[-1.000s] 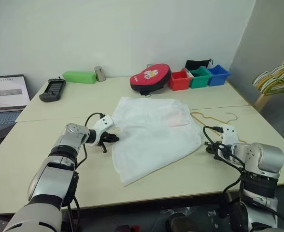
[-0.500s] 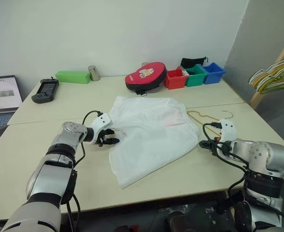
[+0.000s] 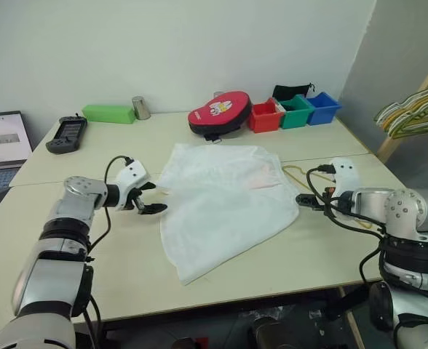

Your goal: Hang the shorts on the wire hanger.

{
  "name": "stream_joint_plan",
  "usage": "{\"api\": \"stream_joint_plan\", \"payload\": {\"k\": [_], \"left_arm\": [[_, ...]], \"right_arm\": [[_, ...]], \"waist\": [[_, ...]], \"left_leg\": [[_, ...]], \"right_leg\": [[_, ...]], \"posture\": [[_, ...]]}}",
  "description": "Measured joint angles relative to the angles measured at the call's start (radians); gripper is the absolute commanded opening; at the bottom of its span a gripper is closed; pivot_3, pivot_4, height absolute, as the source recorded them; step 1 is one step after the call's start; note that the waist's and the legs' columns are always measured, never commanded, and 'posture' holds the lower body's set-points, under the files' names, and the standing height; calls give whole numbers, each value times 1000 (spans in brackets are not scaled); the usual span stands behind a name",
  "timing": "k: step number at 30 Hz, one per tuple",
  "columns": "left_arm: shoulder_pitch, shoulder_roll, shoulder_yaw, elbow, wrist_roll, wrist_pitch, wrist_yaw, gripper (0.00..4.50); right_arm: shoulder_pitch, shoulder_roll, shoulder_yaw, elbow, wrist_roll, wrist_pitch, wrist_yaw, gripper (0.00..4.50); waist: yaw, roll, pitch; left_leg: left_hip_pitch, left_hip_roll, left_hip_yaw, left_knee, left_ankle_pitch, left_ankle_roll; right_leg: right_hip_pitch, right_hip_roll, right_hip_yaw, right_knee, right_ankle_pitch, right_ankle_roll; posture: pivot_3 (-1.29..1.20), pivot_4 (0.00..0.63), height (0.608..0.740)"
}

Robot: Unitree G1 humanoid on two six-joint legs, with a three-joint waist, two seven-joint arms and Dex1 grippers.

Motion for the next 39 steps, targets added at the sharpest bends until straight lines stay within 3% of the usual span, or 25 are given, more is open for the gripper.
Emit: {"api": "stream_joint_plan", "payload": {"k": [2,5,6,9,14,19,24,32,38,39], "left_arm": [[56,28,16,-153,-27,65,-24,4500],[249,56,55,-567,-131,264,-46,4500],[292,51,57,-660,-152,306,-45,4500],[504,41,27,-1031,-236,439,-32,4500],[626,17,-43,-1205,-276,515,12,4500],[676,10,-75,-1274,-269,488,61,4500],[749,-18,-181,-1205,-175,377,131,4500],[733,-63,-210,-1145,-130,276,184,4500],[730,-57,-211,-1127,-130,264,188,4500],[727,-54,-211,-1121,-131,258,186,4327]], "right_arm": [[2,-139,142,-2,-11,-135,155,4461],[69,-388,359,38,-161,-648,524,4461],[82,-423,391,65,-199,-765,599,4461],[87,-483,512,243,-352,-1244,828,4461],[35,-440,554,525,-469,-1636,985,4461],[-85,-386,620,817,-651,-2005,974,4461],[-219,-296,707,1114,-882,-2252,807,4461],[-335,-212,759,1299,-1057,-2373,618,4461],[-362,-172,772,1336,-1098,-2421,582,4461],[-363,-168,772,1338,-1098,-2422,581,4296]], "waist": [[0,2,2],[5,3,2],[6,2,2],[9,3,2],[24,1,7],[27,-1,16],[23,-3,20],[29,-3,20],[27,-3,19],[26,-3,19]], "left_leg": [[0,1,1,-1,0,0],[-1,4,2,-4,-2,1],[-1,4,2,-4,-2,1],[-1,4,4,-3,-5,2],[1,3,3,2,-6,2],[23,2,5,1,-5,2],[23,2,9,1,-5,2],[24,1,14,3,-5,3],[26,1,17,3,-4,4],[26,1,17,3,-4,5]], "right_leg": [[0,-1,0,-2,-1,1],[2,-3,0,-11,-1,3],[2,-4,0,-12,-1,3],[2,-5,3,-12,-1,3],[4,-1,2,-8,-1,2],[25,-2,4,-11,-4,-6],[21,-2,12,-9,-3,-5],[23,-2,21,-9,-1,-5],[23,-2,26,-9,1,0],[23,-2,26,-9,2,-1]], "posture": [[-106,39,740],[-96,37,740],[-95,38,740],[-94,39,740],[-93,41,740],[-92,47,740],[-84,49,740],[-76,51,740],[-75,49,740],[-76,50,740]]}}
